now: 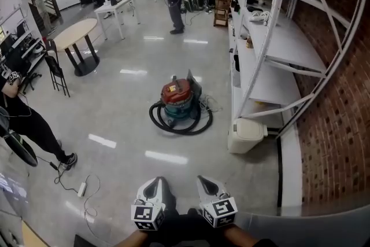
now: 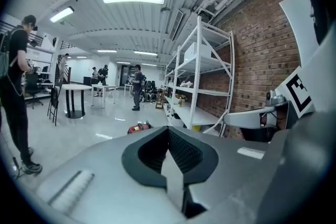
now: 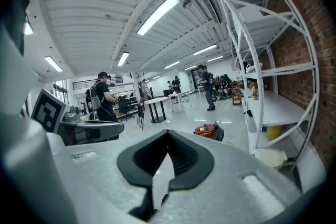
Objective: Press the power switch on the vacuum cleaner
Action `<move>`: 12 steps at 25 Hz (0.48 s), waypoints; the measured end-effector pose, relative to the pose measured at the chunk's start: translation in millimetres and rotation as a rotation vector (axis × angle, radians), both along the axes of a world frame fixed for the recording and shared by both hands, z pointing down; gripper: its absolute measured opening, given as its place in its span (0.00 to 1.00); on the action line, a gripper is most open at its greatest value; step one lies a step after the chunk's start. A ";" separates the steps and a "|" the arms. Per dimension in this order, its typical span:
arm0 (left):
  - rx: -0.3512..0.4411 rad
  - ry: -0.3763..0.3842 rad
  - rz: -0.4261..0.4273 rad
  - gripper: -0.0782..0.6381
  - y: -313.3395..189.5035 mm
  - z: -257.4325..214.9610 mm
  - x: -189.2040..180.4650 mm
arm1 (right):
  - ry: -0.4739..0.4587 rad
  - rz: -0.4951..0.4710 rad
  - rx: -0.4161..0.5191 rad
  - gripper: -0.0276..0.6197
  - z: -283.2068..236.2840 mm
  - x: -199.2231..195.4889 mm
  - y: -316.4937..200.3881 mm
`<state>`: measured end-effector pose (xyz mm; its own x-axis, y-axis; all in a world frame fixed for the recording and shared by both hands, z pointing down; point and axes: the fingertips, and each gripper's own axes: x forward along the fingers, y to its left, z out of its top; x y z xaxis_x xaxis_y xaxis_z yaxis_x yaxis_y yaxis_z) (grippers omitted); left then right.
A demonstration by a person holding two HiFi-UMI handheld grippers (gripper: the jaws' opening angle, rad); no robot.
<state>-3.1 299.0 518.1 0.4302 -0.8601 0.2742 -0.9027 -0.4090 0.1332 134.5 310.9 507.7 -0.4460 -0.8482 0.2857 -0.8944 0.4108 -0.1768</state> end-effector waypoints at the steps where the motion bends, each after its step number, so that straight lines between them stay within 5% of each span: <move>1: -0.001 0.002 0.005 0.13 -4.6 1.6 1.7 | 0.005 0.005 -0.010 0.03 3.2 1.7 -2.7; 12: -0.024 0.051 0.083 0.13 -83.5 20.7 10.9 | 0.046 0.064 -0.088 0.03 23.6 1.5 -65.7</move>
